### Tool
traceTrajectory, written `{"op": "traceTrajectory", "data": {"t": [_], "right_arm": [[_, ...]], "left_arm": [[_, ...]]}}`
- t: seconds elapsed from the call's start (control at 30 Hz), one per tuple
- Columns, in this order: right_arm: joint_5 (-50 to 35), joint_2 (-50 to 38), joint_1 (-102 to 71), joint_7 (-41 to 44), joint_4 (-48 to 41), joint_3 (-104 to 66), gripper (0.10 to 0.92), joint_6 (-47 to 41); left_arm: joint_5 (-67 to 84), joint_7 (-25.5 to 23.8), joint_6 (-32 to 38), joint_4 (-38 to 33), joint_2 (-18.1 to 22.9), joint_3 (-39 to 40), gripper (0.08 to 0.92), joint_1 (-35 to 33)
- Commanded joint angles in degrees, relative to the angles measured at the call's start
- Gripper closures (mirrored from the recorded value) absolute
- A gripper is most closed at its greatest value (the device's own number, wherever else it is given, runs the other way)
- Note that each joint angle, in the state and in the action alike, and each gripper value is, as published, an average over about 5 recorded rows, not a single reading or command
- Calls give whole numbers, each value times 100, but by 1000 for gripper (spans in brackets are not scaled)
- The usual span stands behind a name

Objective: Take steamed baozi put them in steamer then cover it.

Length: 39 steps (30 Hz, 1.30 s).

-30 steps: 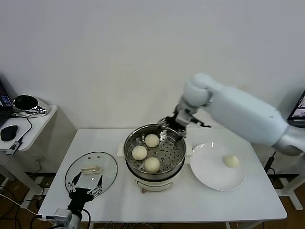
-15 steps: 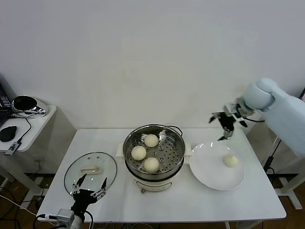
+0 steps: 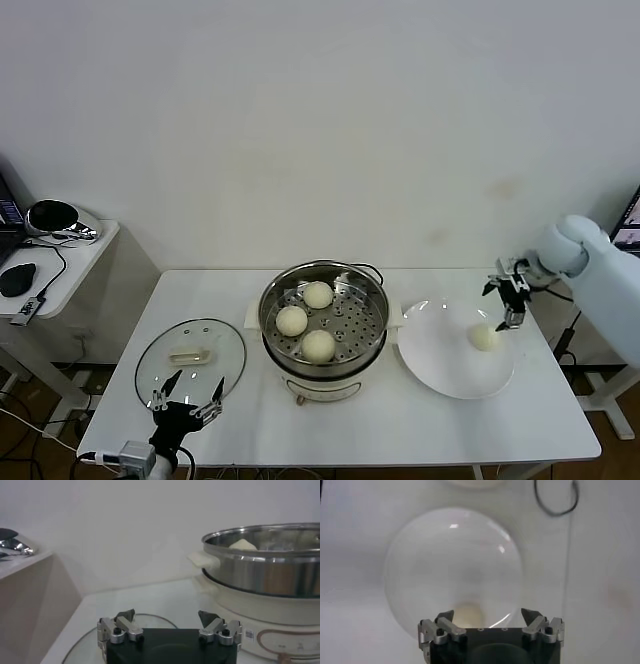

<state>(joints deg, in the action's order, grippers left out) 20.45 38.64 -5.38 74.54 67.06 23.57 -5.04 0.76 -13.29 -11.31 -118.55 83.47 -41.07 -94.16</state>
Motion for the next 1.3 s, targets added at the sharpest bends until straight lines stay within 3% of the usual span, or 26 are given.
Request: {"op": "traceTrajectory", "data": {"t": [0.03,1.3], "right_arm": [[768,537,-456,-381,-985,-314,203,374],[1367,1136,-529,-775,-1674,-313,203,593]], "left_arm": [[-8,2,-7,52,4,-3,177,-21],[-28,-7,5,166,35,-37,177,24]]}}
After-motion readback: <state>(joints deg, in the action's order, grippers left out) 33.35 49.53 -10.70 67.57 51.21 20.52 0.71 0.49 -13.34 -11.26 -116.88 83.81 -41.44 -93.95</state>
